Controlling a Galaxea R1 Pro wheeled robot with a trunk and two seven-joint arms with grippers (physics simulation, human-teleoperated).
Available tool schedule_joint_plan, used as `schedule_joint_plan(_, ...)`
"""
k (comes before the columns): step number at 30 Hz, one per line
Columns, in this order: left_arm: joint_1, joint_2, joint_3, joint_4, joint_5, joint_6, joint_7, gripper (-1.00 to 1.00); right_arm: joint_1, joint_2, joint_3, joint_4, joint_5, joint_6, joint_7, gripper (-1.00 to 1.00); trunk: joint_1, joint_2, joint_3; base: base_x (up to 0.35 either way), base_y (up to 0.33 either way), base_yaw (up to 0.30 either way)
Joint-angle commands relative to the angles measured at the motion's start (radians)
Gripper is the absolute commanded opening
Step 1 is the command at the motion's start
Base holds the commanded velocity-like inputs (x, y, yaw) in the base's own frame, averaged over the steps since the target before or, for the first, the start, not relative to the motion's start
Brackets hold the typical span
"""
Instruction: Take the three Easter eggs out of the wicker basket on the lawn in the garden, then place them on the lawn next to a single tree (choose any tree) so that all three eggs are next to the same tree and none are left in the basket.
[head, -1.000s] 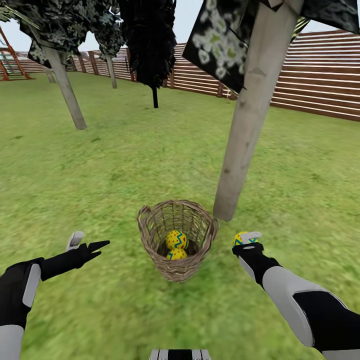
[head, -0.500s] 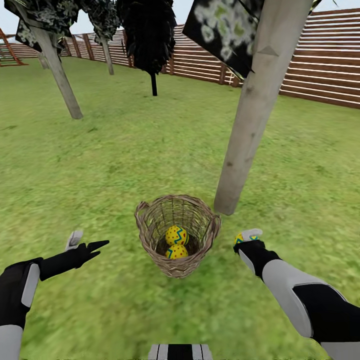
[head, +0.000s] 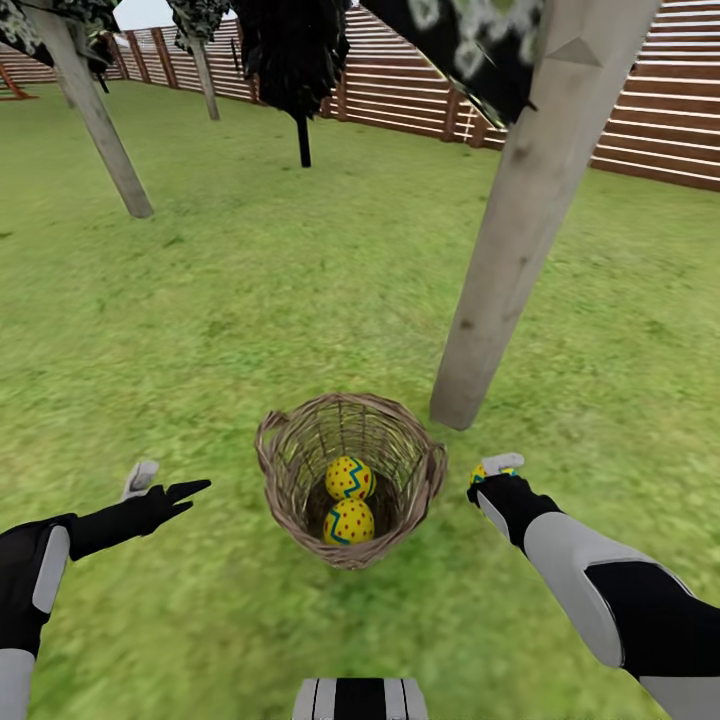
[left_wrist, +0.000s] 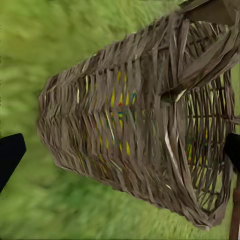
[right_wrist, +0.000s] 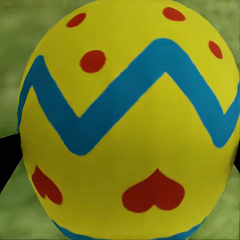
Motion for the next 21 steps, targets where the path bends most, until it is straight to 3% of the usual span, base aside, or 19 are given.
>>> schedule_joint_plan(1, -0.001, 0.001, 0.003, -0.001, -0.001, 0.004, -0.005, 1.0, 0.001, -0.001, 0.009, -0.002, 0.007, 0.003, -0.002, -1.0, 0.0, -0.001, -0.005, 0.02, -0.003, 0.0)
schedule_joint_plan(21, -0.001, -0.003, 0.003, -0.001, 0.0, 0.004, -0.005, 1.0, 0.001, 0.002, 0.01, -0.002, 0.007, 0.003, 0.0, -1.0, 0.009, -0.005, -0.082, 0.001, 0.0, 0.0)
